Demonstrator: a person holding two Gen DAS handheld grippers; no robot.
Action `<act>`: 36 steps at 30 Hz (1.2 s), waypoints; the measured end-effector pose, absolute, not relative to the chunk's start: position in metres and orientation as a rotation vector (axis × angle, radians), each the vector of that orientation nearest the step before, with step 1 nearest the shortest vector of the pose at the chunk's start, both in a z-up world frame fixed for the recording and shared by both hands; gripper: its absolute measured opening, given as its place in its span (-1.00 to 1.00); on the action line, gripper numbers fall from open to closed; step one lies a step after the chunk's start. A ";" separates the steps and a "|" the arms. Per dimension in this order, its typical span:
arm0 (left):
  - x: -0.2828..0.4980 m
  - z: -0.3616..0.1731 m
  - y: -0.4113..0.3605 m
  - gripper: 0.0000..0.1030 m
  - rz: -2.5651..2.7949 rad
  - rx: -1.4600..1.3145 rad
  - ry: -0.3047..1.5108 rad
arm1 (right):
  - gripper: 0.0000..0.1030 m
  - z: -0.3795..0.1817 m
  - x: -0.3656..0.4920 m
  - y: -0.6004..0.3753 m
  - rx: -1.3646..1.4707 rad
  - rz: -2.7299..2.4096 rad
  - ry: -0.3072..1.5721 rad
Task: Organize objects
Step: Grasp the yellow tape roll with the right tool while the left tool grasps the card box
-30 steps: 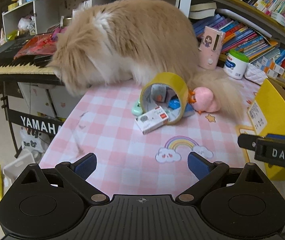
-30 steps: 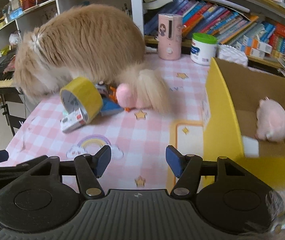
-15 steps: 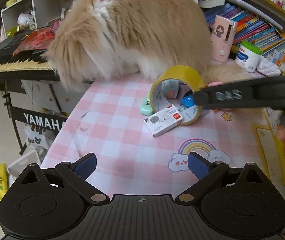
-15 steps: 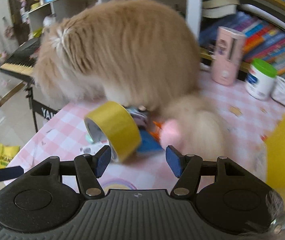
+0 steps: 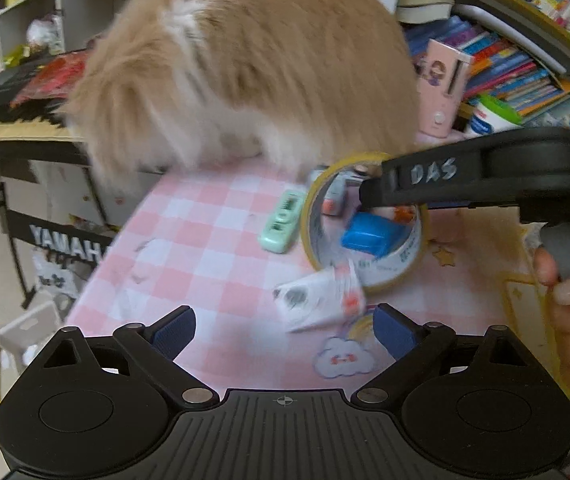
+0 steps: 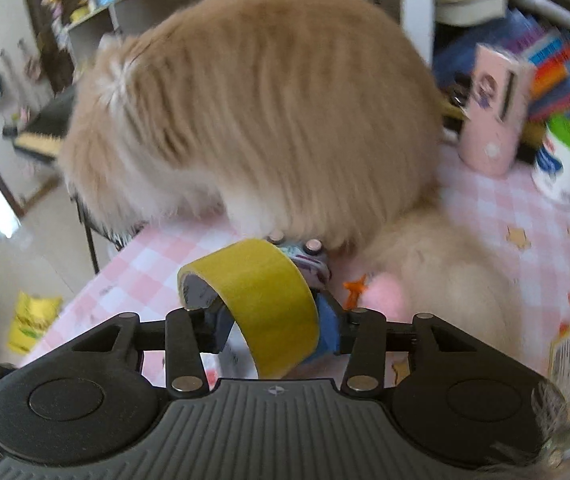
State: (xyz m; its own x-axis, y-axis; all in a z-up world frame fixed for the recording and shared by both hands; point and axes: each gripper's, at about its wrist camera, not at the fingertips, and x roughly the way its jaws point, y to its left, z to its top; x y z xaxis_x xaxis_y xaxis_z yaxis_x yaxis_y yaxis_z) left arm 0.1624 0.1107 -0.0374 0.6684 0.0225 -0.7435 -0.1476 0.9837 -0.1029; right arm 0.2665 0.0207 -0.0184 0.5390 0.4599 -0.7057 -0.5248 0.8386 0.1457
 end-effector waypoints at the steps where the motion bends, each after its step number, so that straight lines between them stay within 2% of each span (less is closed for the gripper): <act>1: 0.163 -0.039 0.107 0.87 0.081 -0.153 0.836 | -0.22 -0.017 0.266 0.016 -0.060 0.579 0.818; 4: 0.168 -0.044 0.093 0.87 0.036 -0.107 0.847 | -0.44 -0.010 0.266 -0.005 0.054 0.552 0.842; 6: 0.170 -0.046 0.084 0.86 0.019 -0.061 0.856 | -0.69 -0.007 0.265 -0.019 0.123 0.532 0.852; 11: 0.163 -0.042 0.077 0.85 -0.022 -0.010 0.852 | -0.86 -0.004 0.257 -0.045 0.133 0.429 0.863; 14: 0.156 -0.044 0.077 0.85 -0.045 -0.003 0.879 | -0.87 -0.005 0.249 -0.062 0.159 0.383 0.861; 18: 0.159 -0.054 0.071 0.71 -0.061 0.051 0.944 | -0.87 -0.008 0.237 -0.074 0.162 0.369 0.864; 20: 0.158 -0.058 0.071 0.60 -0.057 0.077 0.953 | -0.87 -0.011 0.233 -0.077 0.177 0.369 0.886; 22: 0.160 -0.063 0.075 0.29 -0.044 0.077 0.982 | -0.87 -0.013 0.228 -0.079 0.181 0.372 0.893; 25: 0.163 -0.066 0.079 0.14 -0.045 0.038 0.990 | -0.87 -0.012 0.223 -0.079 0.182 0.379 0.900; 29: 0.162 -0.062 0.087 0.11 -0.058 -0.038 0.982 | -0.87 -0.006 0.214 -0.082 0.155 0.379 0.891; 36: 0.136 -0.021 0.089 0.11 -0.087 -0.082 0.847 | -0.87 0.002 0.194 -0.093 0.139 0.355 0.870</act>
